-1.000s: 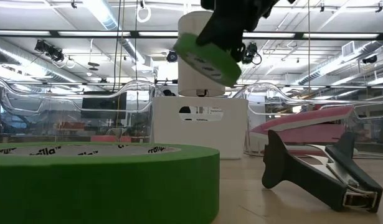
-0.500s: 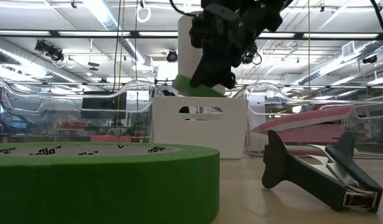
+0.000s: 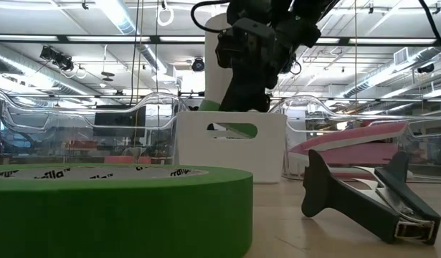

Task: Pick and place Stapler, Stapler remover, tape
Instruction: Put the green tape into the white bin, then put the purple staple remover into the left transparent bin

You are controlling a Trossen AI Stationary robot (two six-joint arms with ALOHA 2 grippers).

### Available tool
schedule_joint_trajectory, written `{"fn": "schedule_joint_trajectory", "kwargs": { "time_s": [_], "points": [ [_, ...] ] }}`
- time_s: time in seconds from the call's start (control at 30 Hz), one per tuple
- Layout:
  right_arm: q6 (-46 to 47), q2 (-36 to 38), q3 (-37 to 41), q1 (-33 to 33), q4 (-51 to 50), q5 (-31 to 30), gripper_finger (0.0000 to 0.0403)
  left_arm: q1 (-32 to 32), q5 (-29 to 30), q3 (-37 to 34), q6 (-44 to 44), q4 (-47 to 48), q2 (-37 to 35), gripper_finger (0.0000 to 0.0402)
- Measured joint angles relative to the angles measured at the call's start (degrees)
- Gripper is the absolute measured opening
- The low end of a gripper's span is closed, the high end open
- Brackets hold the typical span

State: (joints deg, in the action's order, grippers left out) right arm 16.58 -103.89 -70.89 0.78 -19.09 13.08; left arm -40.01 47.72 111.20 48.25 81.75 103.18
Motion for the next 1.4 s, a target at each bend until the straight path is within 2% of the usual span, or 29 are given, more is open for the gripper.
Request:
{"fn": "schedule_joint_trajectory", "kwargs": {
  "time_s": [0.07, 0.23, 0.33, 0.6, 0.8, 0.97, 1.13, 1.33, 1.4],
  "points": [
    [-0.01, 0.02, 0.00, -0.12, -0.11, -0.03, 0.0073, 0.00, 0.00, 0.00, 0.00, 0.00, 0.00, 0.0197],
    [0.49, 0.02, 0.00, -0.75, -0.23, -0.31, 0.0156, 0.00, 0.00, 0.00, 0.00, 0.03, 0.00, 0.0197],
    [0.70, 0.04, 0.00, -1.13, -0.13, -1.06, 0.0175, 0.02, 0.02, 0.00, 0.00, 0.03, 0.00, 0.0197],
    [0.92, 0.21, 0.00, -1.77, 2.75, -0.85, 0.0158, 0.02, 0.02, 0.00, 0.00, 0.32, 0.00, 0.0197],
    [2.76, 0.50, 0.00, -3.30, 7.13, 8.99, 0.0141, 0.02, 0.02, 0.00, 0.14, 1.07, 0.00, 0.0197],
    [3.04, 1.55, -2.15, -7.99, 3.59, 11.83, 0.0133, 0.02, 0.02, 0.00, 0.63, 1.10, 0.00, 0.0197],
    [4.51, 3.04, -3.27, -16.96, 1.36, 10.56, 0.0130, -0.01, -0.49, 0.00, 0.91, 1.09, 0.00, 0.0197],
    [10.83, 3.60, -3.30, -29.60, -4.34, 2.14, 0.0130, -0.02, -0.63, 0.00, 1.05, 1.10, 0.00, 0.0197],
    [13.93, 3.60, -3.30, -33.15, -6.62, -2.30, 0.0130, -0.02, -0.59, 0.00, 1.05, 1.10, 0.00, 0.0197]
  ]
}}
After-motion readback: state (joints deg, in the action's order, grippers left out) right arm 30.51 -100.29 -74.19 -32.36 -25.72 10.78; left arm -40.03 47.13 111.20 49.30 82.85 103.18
